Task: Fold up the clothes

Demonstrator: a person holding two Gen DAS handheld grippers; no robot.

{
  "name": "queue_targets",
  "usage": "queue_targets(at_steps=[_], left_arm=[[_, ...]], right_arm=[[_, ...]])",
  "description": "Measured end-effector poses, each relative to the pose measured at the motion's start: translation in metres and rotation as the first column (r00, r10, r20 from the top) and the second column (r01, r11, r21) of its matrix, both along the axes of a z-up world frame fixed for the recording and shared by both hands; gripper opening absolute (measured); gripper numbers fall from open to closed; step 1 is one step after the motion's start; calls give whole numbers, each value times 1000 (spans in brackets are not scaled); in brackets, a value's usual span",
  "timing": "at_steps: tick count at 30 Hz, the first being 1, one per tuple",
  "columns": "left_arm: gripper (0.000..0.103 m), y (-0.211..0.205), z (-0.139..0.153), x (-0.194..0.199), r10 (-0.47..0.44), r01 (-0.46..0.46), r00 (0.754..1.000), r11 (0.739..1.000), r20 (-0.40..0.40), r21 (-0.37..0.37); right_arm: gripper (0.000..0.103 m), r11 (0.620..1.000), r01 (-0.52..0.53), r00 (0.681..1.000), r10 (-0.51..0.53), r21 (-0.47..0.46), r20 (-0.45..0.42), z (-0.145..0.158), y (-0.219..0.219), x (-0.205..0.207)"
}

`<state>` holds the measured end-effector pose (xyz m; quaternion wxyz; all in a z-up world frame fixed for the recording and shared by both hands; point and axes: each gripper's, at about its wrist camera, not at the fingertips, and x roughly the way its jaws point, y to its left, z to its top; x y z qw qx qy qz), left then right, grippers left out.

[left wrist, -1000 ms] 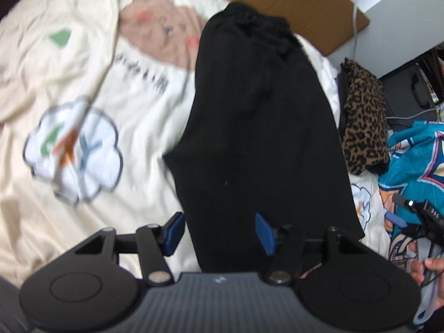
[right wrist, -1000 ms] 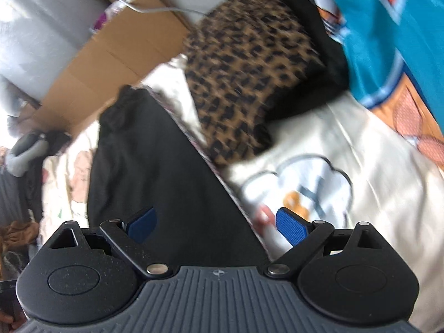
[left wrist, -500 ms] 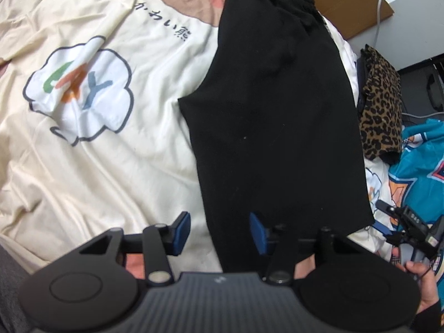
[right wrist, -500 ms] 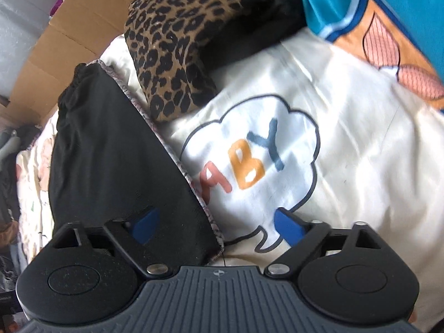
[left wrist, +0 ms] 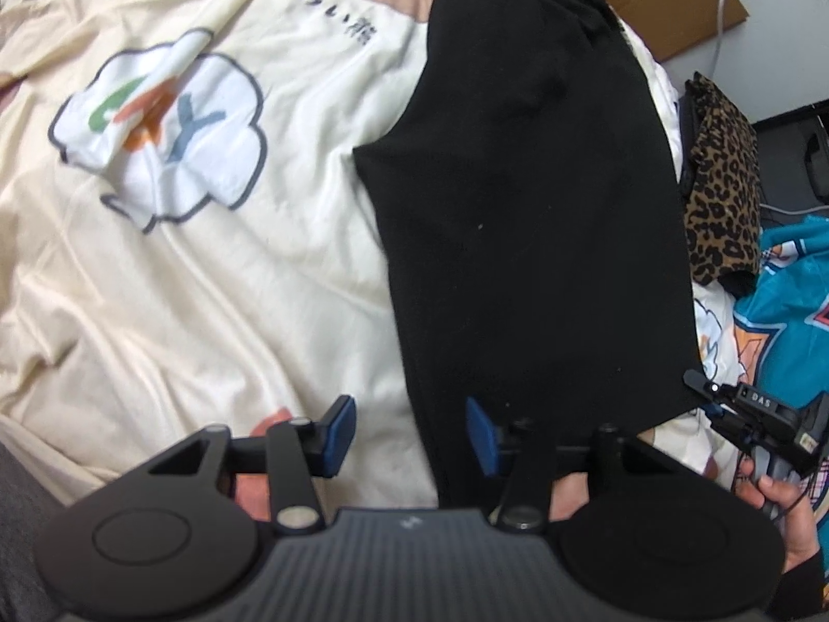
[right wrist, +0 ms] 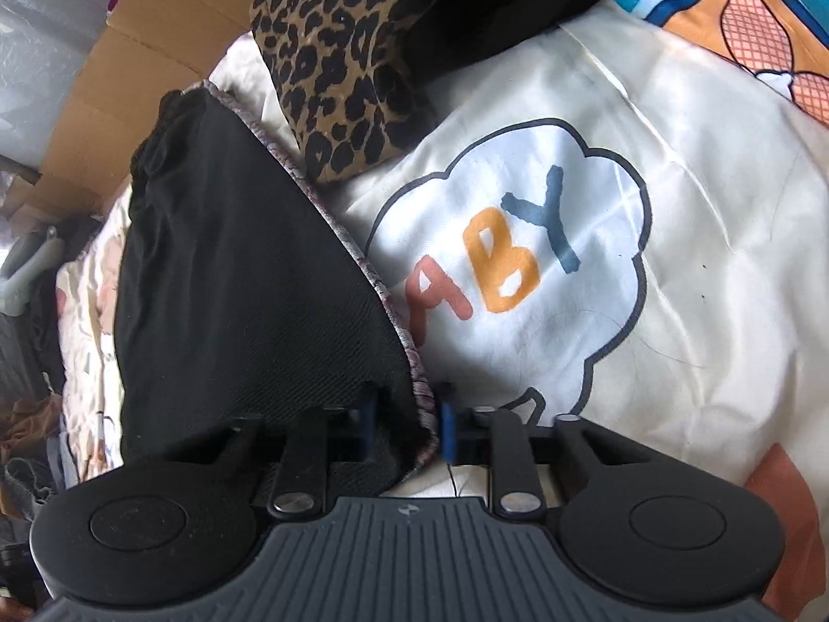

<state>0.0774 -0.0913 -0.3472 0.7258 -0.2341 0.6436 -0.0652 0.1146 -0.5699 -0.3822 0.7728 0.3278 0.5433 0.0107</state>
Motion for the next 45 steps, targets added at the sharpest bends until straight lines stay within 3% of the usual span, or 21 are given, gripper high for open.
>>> queue_targets(at_steps=[9,14,18,22,25,29,34,39,45], left_arm=[[50,-5,-15,-13,25,-28,998,998,-51,-57],[47,-3,-30,-22,88,-98,992,988,-85,-116],[46,5,-43,-29,192,-209,976,960,-101,-189],[45,13,-53,-39,284,-302,953,914,-103,-272],[45,14,-52,-41,286,-294,956,905,-72,-308],[45,11,-45,-44,283,-275,958,867,-42,-416],[45,5,-47,-41,281,-274,958,865,-47,-420],[45,-5,-65,-41,266,-284,959,892,-98,-351],[42,-7,-74,-42,298,-317,948,869,-109,-381]], right_arm=[[16,1000,22,1000,-22,12,14,0,-11,2],[18,1000,21,1000,-21,9,15,-3,-10,1],[18,1000,23,999,-23,-6,25,0,-9,2],[19,1000,21,999,-20,-11,28,0,-8,2],[20,1000,20,1000,-20,-14,24,-2,-7,2],[20,1000,9,1000,-8,-18,25,0,-5,2],[22,1000,9,1000,-8,-23,27,1,-5,1],[26,1000,6,1000,-5,-30,21,-2,-3,1],[35,999,12,1000,-12,-30,17,-5,-1,3]])
